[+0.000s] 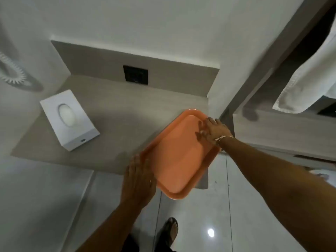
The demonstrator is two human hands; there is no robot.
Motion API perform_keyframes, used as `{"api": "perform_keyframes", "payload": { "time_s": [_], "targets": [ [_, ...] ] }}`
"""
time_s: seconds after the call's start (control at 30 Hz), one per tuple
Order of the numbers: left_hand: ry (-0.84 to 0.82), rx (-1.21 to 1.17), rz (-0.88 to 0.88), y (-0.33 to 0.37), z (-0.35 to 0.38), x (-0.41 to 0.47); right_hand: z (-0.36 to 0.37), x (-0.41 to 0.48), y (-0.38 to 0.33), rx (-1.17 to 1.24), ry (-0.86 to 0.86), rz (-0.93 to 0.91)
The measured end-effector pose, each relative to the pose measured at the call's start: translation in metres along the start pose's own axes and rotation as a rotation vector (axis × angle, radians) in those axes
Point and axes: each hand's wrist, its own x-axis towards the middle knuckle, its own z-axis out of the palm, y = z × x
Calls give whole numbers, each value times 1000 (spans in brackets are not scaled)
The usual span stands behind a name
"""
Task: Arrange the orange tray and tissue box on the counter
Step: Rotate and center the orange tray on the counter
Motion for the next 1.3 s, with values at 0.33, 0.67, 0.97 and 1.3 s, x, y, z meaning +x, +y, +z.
{"api": "perform_keyframes", "payload": {
  "time_s": [0.33, 0.67, 0.97, 1.3],
  "targets": [
    [-119, 31, -149, 28, 37, -23, 5, 16, 19, -33, -154, 39],
    [-115, -55, -148, 25, 44, -19, 6, 24, 20, -3, -125, 10],
    [-54, -53, -41, -20, 30, -7, -7, 12, 11, 146, -79, 58],
    [-32, 87, 183, -127, -49, 73, -23, 12, -42, 504, 48, 209]
  ]
}}
